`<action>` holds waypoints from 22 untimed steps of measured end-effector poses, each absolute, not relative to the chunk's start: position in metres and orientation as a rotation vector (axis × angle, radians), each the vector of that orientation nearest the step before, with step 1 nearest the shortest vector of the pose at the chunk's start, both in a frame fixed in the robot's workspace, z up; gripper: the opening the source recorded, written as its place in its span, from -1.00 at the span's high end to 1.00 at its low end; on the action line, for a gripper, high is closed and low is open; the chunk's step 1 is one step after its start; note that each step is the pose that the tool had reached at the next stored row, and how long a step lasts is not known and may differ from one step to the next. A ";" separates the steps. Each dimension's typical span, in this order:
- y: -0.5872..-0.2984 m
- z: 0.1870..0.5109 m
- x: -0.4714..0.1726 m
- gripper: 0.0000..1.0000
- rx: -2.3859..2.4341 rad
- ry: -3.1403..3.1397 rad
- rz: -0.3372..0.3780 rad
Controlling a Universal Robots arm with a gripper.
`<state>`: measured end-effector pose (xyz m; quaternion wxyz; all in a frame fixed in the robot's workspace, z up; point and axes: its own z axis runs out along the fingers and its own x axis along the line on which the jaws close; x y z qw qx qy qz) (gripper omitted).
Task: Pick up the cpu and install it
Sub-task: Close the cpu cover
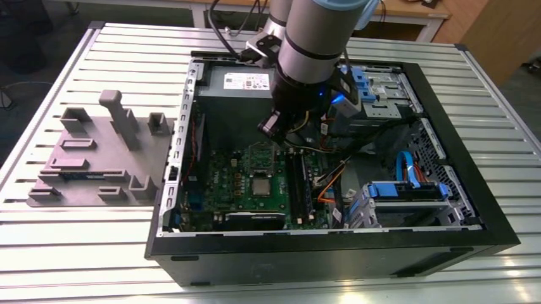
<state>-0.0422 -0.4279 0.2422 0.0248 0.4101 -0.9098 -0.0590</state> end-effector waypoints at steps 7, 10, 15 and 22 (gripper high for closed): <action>-0.428 0.244 -0.042 0.80 1.272 -2.813 -0.183; -0.428 0.244 -0.042 0.80 1.276 -2.811 -0.182; -0.428 0.245 -0.043 0.80 1.281 -2.810 -0.181; -0.432 0.245 -0.044 0.80 1.289 -2.805 -0.174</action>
